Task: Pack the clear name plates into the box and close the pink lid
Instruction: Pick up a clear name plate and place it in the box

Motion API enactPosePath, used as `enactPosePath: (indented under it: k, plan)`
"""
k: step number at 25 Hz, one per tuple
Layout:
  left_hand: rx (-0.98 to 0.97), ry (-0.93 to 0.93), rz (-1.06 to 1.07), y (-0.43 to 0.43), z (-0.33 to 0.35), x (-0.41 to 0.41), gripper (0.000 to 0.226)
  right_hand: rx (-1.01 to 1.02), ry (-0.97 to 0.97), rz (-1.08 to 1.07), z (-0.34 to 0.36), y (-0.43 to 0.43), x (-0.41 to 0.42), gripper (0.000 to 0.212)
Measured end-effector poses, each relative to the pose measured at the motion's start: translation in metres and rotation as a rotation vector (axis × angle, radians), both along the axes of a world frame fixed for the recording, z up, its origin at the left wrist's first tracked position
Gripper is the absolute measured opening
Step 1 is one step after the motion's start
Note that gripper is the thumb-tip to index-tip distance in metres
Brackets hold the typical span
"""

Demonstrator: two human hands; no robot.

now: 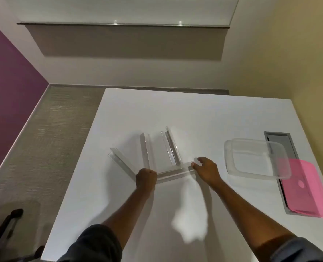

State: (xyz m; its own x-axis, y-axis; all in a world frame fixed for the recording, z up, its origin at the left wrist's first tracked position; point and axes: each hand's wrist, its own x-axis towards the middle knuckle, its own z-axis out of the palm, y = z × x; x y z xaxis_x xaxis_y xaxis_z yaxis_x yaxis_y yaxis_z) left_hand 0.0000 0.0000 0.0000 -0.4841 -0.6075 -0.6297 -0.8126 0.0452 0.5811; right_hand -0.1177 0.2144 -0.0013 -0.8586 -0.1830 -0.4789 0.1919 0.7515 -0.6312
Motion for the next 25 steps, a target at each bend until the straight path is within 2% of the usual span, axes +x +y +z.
enactPosePath:
  k: [5,8,16,21,25]
  plan:
    - [-0.017,-0.028,-0.028,0.006,-0.007,-0.001,0.029,-0.02,-0.097,-0.068,-0.011,-0.002,0.001,0.056]
    - [0.021,-0.036,0.013,0.006,-0.01,-0.001,0.03,-0.031,-0.073,-0.099,-0.017,-0.004,0.0,0.046]
    - [0.255,0.071,0.258,0.014,-0.011,0.005,0.019,-0.032,-0.039,-0.079,-0.013,0.003,0.001,0.051]
    - [0.333,0.097,0.342,0.019,-0.001,0.009,0.029,-0.062,0.005,-0.146,0.0,0.015,0.006,0.042]
    - [0.55,0.111,0.383,0.02,0.006,0.014,0.03,-0.104,0.056,-0.183,0.013,0.027,0.007,0.036]
